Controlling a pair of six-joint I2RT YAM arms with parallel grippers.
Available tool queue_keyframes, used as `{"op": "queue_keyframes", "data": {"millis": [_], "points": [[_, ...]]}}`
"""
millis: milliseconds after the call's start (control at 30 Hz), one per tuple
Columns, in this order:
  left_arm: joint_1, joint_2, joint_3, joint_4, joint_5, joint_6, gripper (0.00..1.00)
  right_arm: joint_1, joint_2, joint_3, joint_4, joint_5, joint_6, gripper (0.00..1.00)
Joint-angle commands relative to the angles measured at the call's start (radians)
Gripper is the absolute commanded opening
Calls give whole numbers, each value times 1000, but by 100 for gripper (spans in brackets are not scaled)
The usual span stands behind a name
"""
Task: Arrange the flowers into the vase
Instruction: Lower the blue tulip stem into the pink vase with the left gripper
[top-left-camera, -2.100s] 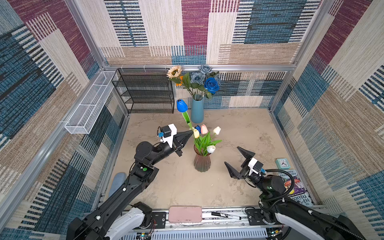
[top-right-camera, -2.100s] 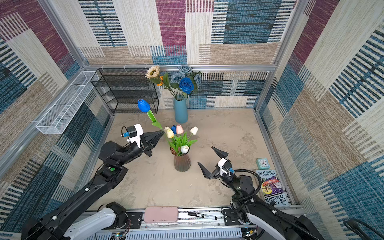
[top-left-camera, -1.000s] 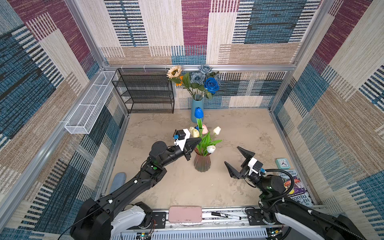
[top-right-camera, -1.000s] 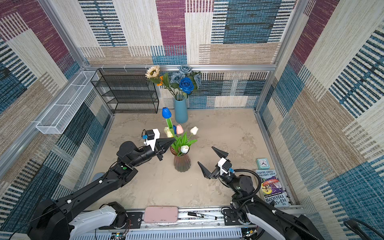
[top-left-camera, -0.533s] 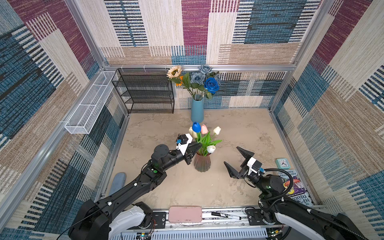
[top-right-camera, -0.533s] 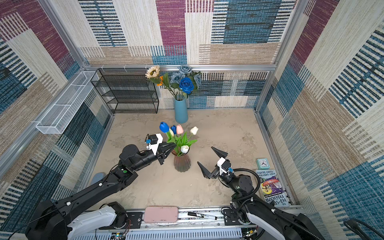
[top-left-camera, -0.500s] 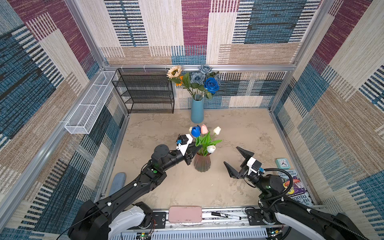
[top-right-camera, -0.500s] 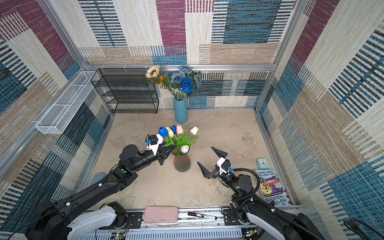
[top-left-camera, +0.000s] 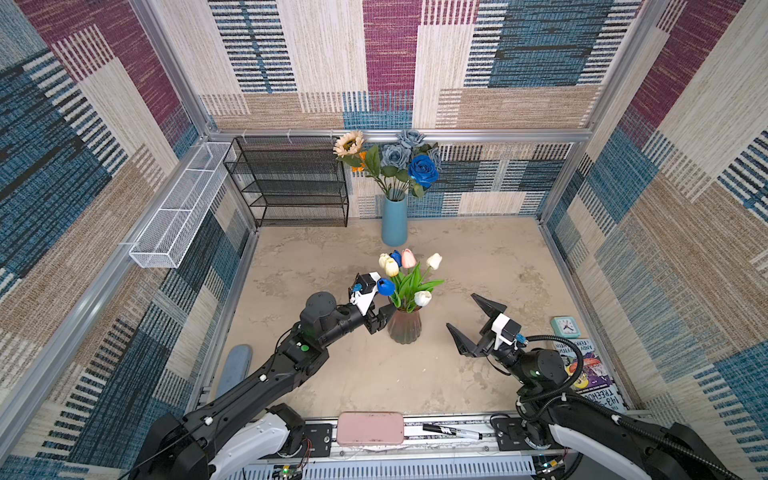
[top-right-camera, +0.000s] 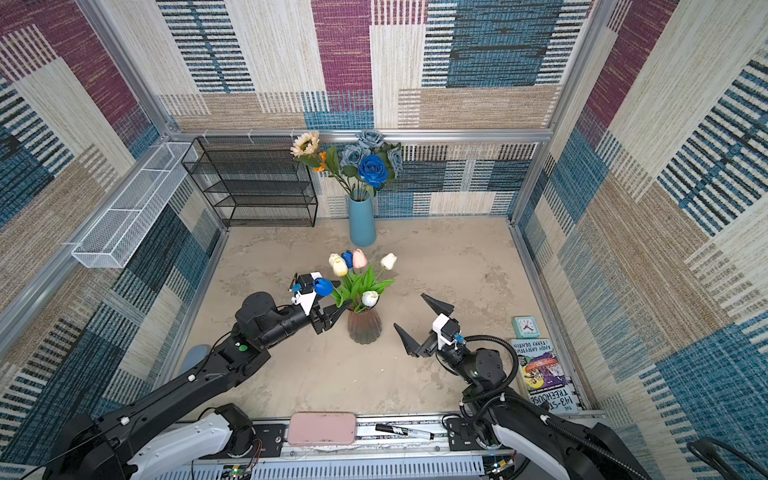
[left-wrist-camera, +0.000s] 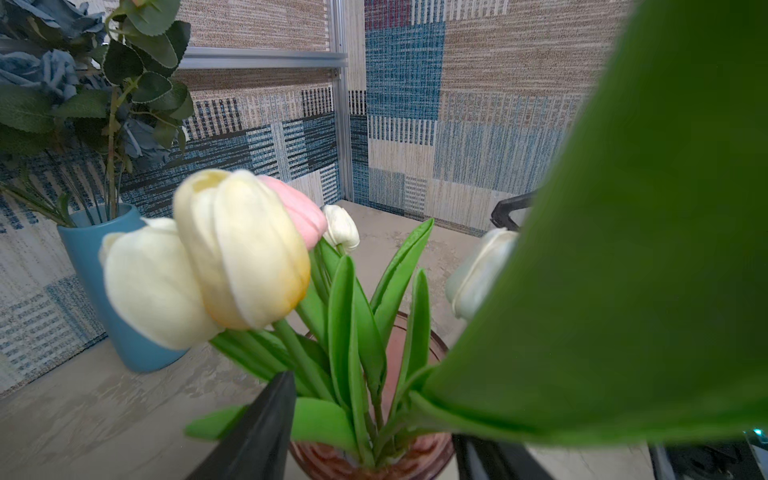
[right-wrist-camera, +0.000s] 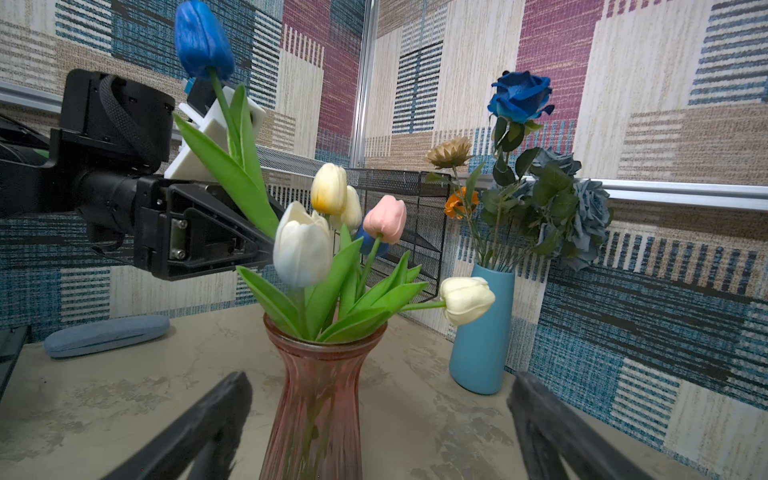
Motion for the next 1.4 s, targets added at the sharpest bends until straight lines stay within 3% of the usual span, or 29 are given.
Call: {"op": "queue_keyframes", "data": {"millis": [0, 67, 133, 167, 400, 533, 900, 1367], "points": [[1, 4, 16, -20, 1, 36, 61, 2, 1, 8, 23, -1, 3, 100], [1, 10, 19, -25, 4, 35, 57, 2, 0, 8, 21, 1, 2, 100], [1, 21, 48, -64, 0, 38, 38, 2, 3, 7, 23, 3, 1, 100], [1, 28, 67, -88, 8, 44, 36, 2, 6, 9, 26, 1, 2, 100], [1, 55, 190, -238, 59, 59, 36, 2, 5, 13, 19, 2, 1, 100], [1, 46, 242, -314, 99, 51, 24, 2, 4, 11, 18, 4, 0, 100], [1, -5, 338, -422, 155, 10, 11, 2, 13, 13, 20, -2, 2, 100], [-13, 168, 523, -714, 159, 120, 5, 2, 18, 14, 21, 0, 2, 100]]}}
